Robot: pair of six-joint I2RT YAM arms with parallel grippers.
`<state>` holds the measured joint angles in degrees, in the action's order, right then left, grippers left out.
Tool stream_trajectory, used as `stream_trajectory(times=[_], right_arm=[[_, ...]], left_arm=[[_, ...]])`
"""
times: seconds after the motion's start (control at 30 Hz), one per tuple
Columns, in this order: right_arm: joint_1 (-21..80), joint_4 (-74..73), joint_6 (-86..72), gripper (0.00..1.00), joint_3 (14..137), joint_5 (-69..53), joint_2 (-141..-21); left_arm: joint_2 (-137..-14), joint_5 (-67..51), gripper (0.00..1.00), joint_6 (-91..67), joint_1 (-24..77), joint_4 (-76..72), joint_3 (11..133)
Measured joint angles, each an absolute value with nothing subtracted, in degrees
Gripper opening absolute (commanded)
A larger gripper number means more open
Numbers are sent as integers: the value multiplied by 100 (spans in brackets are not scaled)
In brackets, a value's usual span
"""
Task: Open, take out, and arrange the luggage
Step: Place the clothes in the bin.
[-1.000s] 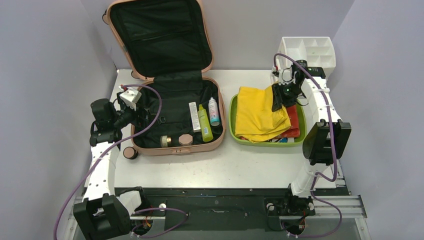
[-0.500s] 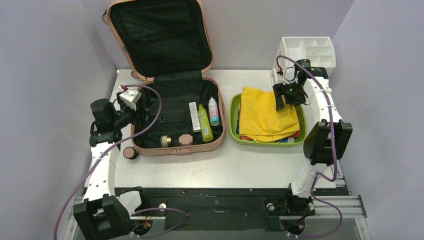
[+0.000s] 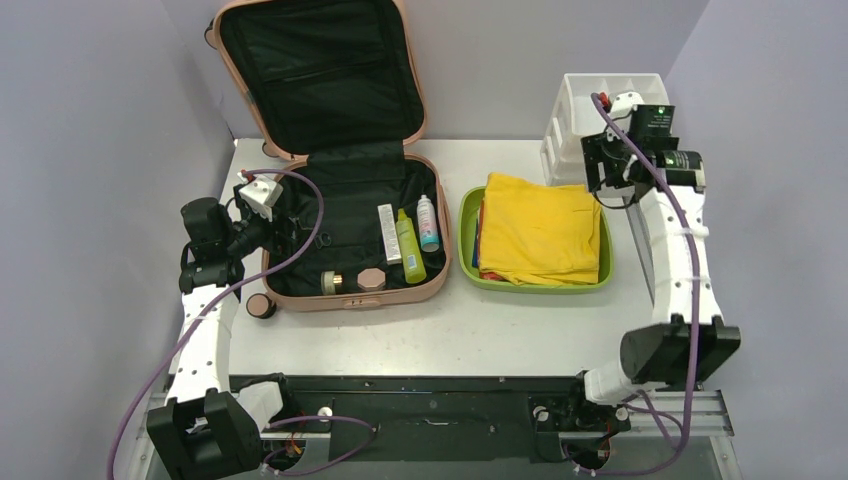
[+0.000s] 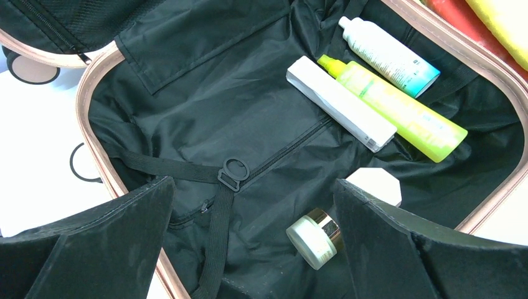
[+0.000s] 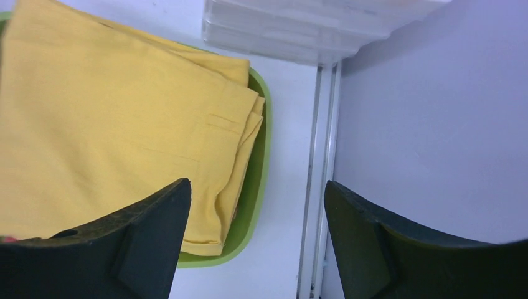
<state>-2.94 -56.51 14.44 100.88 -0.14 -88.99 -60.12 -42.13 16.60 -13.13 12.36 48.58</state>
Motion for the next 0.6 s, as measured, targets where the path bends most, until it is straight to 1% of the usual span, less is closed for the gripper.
stream_trajectory(times=[0.03,0.07,0.13,0.17,0.23,0.3,0.4,0.6], right_arm=[[-292,-5546,1452,64,10025,-99,-8685],[-276,-5457,1461,62,9939,-228,-8475],[-152,-5269,1455,52,9710,-513,-8173],[-34,-5164,1448,38,9566,-657,-8097],[303,-4912,1444,27,9271,-899,-8106],[615,-4681,1385,21,9059,-1087,-8381],[913,-4421,1157,17,9043,-1433,-9205],[947,-4084,587,15,9491,-1719,-11096]], left_arm=[[-6012,-4222,96,1660,-1313,1236,4858],[-6010,-4226,96,1658,-1313,1236,4858],[-6005,-4233,96,1658,-1313,1236,4858],[-6005,-4239,96,1658,-1313,1236,4858],[-6001,-4246,96,1658,-1313,1236,4858],[-5992,-4248,96,1658,-1313,1236,4858],[-5957,-4252,96,1658,-1313,1240,4858],[-5881,-4268,96,1664,-1313,1245,4847]])
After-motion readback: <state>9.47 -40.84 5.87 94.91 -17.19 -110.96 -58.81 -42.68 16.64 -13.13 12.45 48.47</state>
